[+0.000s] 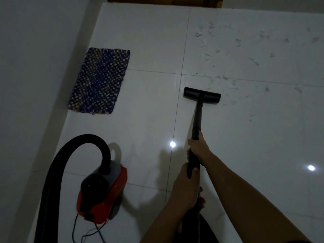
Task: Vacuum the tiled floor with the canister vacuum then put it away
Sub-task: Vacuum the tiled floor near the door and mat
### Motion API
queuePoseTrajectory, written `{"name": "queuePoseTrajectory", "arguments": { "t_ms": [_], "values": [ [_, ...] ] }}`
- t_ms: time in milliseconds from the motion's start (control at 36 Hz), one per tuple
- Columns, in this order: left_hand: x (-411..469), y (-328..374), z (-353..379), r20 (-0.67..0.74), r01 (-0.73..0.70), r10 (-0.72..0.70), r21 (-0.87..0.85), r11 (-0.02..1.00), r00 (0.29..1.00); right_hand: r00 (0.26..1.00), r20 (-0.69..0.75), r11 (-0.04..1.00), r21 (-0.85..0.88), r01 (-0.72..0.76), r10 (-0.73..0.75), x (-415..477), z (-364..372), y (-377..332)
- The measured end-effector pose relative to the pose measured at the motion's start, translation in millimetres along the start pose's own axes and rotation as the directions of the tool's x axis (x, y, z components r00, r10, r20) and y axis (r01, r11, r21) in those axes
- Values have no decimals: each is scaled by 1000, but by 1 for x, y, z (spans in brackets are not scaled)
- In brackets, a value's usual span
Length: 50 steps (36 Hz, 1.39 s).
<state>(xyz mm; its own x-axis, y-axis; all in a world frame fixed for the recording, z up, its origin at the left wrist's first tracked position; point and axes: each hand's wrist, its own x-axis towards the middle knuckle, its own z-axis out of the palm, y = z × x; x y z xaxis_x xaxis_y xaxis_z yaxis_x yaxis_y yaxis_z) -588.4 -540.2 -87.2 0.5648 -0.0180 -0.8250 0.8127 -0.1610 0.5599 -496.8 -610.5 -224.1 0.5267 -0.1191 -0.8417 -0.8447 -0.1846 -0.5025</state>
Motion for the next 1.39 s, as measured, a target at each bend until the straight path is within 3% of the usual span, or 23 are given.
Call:
{"name": "queuePoseTrajectory", "arguments": {
  "t_ms": [194, 361, 583, 750, 1389],
  "values": [
    [-32, -41, 4, 40, 76, -74, -43, 996, 996, 1000, -16, 998, 54, -22, 23, -32, 3, 47],
    [-52, -65, 6, 91, 57, -56, 0, 998, 994, 997, -35, 994, 88, -61, 65, -48, 2, 79],
    [-50, -87, 11, 55, 1, -3, 37, 999, 998, 998, -4, 998, 37, -59, 59, -45, 9, 97],
    [-27, -68, 15, 33, 47, -43, -110, 993, 999, 997, 59, 998, 27, -51, 49, -25, 2, 69],
    [93, 88, 48, -43, 89, -105, -283, 955, 993, 982, 178, 995, -94, -45, 61, 95, -60, -91]
  ]
}}
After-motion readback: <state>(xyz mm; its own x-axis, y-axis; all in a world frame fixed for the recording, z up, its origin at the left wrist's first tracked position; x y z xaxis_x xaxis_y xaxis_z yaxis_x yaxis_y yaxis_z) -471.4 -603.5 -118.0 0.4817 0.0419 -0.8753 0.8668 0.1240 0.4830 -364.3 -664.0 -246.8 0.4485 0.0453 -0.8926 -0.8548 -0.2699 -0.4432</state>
